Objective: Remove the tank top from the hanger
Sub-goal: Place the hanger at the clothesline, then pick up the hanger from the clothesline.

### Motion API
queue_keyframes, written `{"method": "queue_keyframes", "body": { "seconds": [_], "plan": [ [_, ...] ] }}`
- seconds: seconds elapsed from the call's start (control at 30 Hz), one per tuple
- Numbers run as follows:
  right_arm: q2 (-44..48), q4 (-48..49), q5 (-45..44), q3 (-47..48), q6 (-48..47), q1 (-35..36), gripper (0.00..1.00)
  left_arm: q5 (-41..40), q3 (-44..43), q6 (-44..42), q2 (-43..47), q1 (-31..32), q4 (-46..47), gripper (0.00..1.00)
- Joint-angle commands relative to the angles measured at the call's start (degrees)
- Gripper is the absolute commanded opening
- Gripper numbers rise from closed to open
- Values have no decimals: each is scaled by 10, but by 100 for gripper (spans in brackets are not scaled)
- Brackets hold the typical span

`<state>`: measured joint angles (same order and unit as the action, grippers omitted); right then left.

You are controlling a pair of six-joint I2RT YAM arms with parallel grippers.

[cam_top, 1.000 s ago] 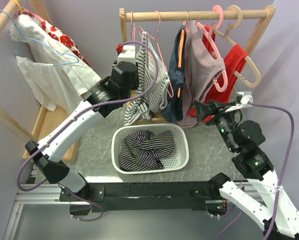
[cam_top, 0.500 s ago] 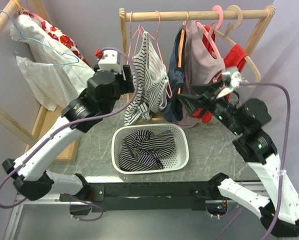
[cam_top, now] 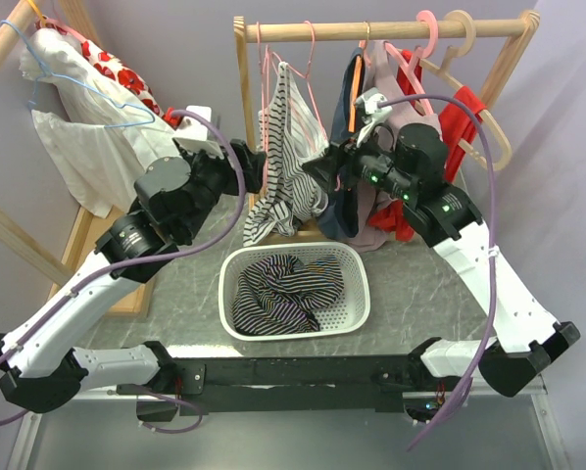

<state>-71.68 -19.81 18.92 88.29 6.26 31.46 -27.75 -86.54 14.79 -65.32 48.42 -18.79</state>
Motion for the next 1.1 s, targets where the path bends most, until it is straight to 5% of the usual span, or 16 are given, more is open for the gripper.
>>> {"method": "queue_keyframes", "body": {
  "seconds": [0.0,0.7,1.07],
  "plan": [
    [-2,12,-15,38,-13,-3,74,45,13,-6,5,3,28,78],
    [-125,-96,-132,162,-57,-1,70,52,30,-8,14,4,31,79],
    [-116,-142,-158,145,-75,12,63,52,37,-15,16,4,31,79]
  ]
}}
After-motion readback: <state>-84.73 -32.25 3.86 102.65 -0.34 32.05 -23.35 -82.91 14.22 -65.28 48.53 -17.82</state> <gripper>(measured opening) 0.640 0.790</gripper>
